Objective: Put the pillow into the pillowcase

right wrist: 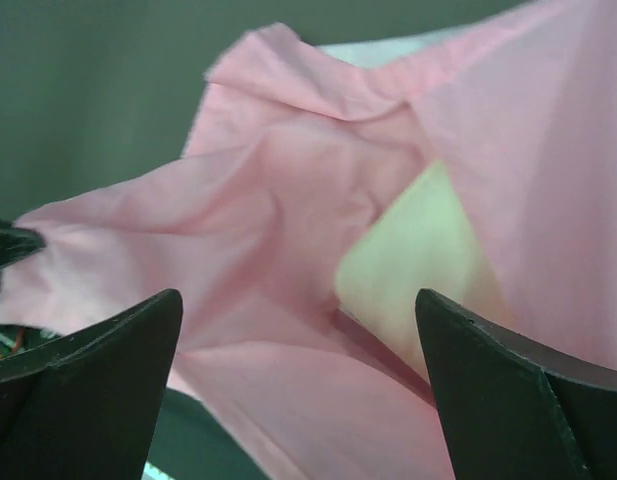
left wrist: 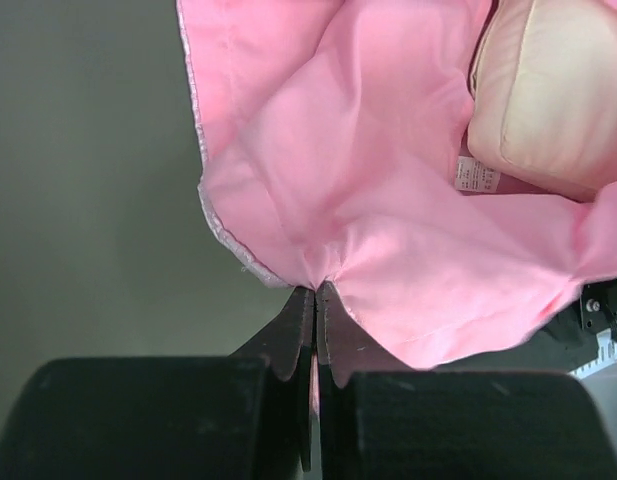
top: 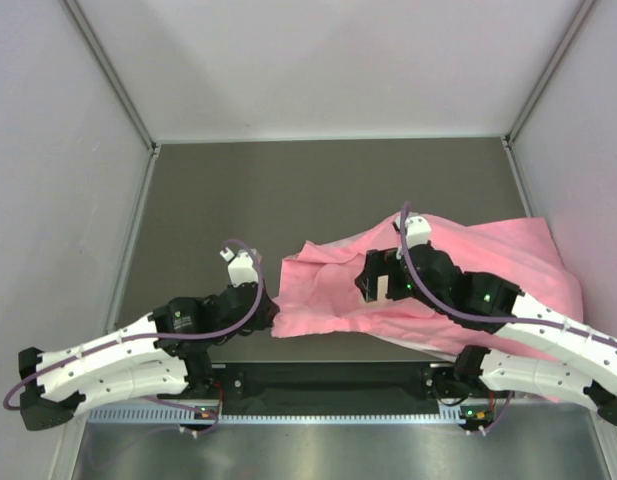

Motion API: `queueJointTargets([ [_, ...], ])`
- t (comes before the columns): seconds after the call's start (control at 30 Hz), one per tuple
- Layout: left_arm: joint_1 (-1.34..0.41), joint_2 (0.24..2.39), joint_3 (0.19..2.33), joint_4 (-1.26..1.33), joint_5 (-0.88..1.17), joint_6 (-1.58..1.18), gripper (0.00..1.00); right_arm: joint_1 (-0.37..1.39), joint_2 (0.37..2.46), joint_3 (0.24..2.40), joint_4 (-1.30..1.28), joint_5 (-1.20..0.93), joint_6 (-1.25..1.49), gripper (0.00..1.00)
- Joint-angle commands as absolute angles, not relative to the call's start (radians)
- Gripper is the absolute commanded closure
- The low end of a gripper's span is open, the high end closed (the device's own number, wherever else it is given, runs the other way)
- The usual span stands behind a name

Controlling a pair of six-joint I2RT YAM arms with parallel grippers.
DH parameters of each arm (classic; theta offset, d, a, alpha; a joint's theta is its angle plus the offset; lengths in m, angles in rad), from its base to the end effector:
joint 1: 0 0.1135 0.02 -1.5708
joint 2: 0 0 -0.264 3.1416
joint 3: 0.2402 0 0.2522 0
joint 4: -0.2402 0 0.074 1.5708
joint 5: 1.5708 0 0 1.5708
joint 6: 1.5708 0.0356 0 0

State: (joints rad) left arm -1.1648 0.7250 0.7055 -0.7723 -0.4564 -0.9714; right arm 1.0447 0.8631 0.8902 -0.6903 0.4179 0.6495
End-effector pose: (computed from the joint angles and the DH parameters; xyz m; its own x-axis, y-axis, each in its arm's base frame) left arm 0.0709 -0.1251 0.2684 -0.7385 -0.1588 -0.6553 0.1642 0.9003 -0.4032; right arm 0.1007 0.1446 0.3151 -0.6271 0.0209 -0.7787 -0.3145 0.9077 0.2776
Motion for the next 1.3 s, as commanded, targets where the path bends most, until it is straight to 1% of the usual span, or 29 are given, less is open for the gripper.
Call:
queueJointTargets([
  [0.0,-1.163,0.709,0.723,-0.761,-0.439,-0.95,1.0,1.049,0.932,0.94,-0.474,0.221,0.54,0.0],
  [0.07,-1.161,0.71,0.719,-0.747,-0.425,-0.945,1.0,1.049,0.998,0.989,-0.437,0.215,0.519,0.0],
  [0.17,-1.161,0.713,0.715,-0.735,-0.423,-0.943,1.0,1.051,1.168,1.07,-0.37,0.172,0.494,0.0],
  [0.3,-1.161,0.677,0.718,-0.79,-0.495,-0.969,1.0,1.055,1.215,1.173,-0.344,0.175,0.485,0.0],
  [0.33,-1.163,0.661,0.712,-0.798,-0.508,-0.983,1.0,1.055,1.206,1.199,-0.363,0.187,0.485,0.0],
  [0.43,-1.161,0.554,0.698,-0.859,-0.574,-1.038,1.0,1.054,1.171,1.248,-0.483,0.319,0.527,0.0],
  [0.47,-1.161,0.529,0.692,-0.871,-0.595,-1.049,1.0,1.054,1.16,1.259,-0.602,0.421,0.547,0.0],
  [0.5,-1.161,0.511,0.687,-0.877,-0.598,-1.057,0.99,1.054,1.154,1.269,-0.674,0.47,0.569,0.0],
  [0.53,-1.161,0.476,0.674,-0.885,-0.598,-1.066,0.9,1.054,1.149,1.264,-0.733,0.513,0.61,0.0],
  [0.57,-1.161,0.465,0.666,-0.868,-0.569,-1.06,0.75,1.052,1.143,1.258,-0.85,0.594,0.633,0.0],
  [0.6,-1.161,0.462,0.658,-0.847,-0.554,-1.045,0.57,1.054,1.14,1.246,-0.898,0.632,0.661,0.0],
  [0.63,-1.161,0.469,0.655,-0.841,-0.549,-1.045,0.19,1.054,1.134,1.211,-0.935,0.664,0.707,0.0],
  [0.67,-1.161,0.507,0.658,-0.841,-0.548,-1.043,0.05,1.048,1.128,1.191,-0.975,0.708,0.725,0.0],
  [0.7,-1.161,0.538,0.664,-0.841,-0.546,-1.039,0.01,1.046,1.121,1.166,-1.017,0.721,0.745,0.0],
  [0.87,-1.161,0.797,0.791,-0.877,-0.624,-0.994,0.01,1.017,1.115,1.029,-1.032,0.733,0.796,0.01],
  [0.93,-1.152,0.872,0.839,-0.856,-0.675,-0.953,0.01,1.002,1.13,1.003,-1.017,0.732,0.796,0.03],
  [0.97,-1.117,0.893,0.85,-0.809,-0.673,-0.928,0.01,1.0,1.153,0.996,-1.006,0.727,0.792,0.06],
  [1.0,-1.086,0.932,0.854,-0.775,-0.632,-0.869,0.01,0.997,1.164,0.986,-0.979,0.726,0.781,0.07],
  [1.03,-1.045,0.948,0.85,-0.737,-0.58,-0.835,0.01,0.991,1.189,0.98,-0.957,0.713,0.775,0.12],
  [1.07,-0.94,0.966,0.839,-0.685,-0.519,-0.8,0.01,0.986,1.201,0.974,-0.934,0.704,0.763,0.14],
  [1.1,-0.88,0.983,0.803,-0.588,-0.45,-0.741,0.01,0.98,1.213,0.965,-0.913,0.693,0.741,0.17],
  [1.13,-0.824,1.015,0.779,-0.525,-0.305,-0.72,0.01,0.97,1.239,0.962,-0.864,0.684,0.73,0.19],
  [1.17,-0.733,1.032,0.755,-0.47,-0.254,-0.704,0.01,0.965,1.256,0.96,-0.844,0.667,0.723,0.23],
  [1.2,-0.701,1.072,0.718,-0.366,-0.209,-0.681,0.01,0.96,1.27,0.962,-0.822,0.658,0.707,0.23],
  [1.27,-0.651,1.123,0.696,-0.284,-0.155,-0.669,0.01,0.954,1.311,0.965,-0.77,0.638,0.695,0.3],
])
